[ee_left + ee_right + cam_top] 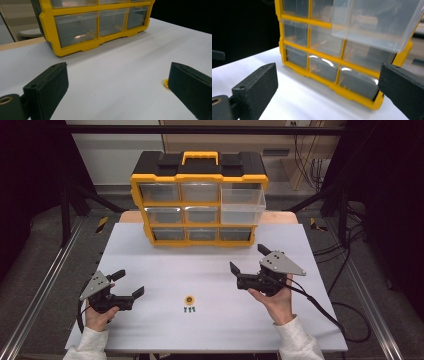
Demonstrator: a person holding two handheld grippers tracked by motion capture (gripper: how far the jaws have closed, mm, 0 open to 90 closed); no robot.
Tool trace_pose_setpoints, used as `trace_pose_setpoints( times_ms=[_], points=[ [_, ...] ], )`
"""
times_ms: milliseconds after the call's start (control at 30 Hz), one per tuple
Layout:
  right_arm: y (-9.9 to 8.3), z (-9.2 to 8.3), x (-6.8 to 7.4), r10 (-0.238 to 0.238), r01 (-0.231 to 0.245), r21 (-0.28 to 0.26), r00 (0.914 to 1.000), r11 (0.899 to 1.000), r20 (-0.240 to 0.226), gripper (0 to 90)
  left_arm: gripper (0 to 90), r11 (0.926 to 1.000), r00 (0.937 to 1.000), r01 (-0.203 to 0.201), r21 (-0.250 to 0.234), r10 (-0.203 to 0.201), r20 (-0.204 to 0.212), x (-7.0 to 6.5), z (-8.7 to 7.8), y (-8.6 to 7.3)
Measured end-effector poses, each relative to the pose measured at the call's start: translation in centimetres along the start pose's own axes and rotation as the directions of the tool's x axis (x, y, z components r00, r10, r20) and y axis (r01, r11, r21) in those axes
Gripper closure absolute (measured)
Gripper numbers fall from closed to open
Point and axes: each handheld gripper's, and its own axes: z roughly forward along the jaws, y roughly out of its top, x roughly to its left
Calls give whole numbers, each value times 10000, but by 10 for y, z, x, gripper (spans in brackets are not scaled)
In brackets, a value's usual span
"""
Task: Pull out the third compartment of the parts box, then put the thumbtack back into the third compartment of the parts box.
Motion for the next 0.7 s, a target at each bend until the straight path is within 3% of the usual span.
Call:
trace_pose_setpoints(
  times_ms=[467,700],
  points=[
    [-33,13,21,861,-789,967,9936,9922,-730,26,30,10000,10000,7,1,-7,21,0,0,0],
    [-45,23,30,878,-758,1497,9932,9858,-759,28,29,10000,10000,6,11,-6,18,0,1,-1]
  ],
)
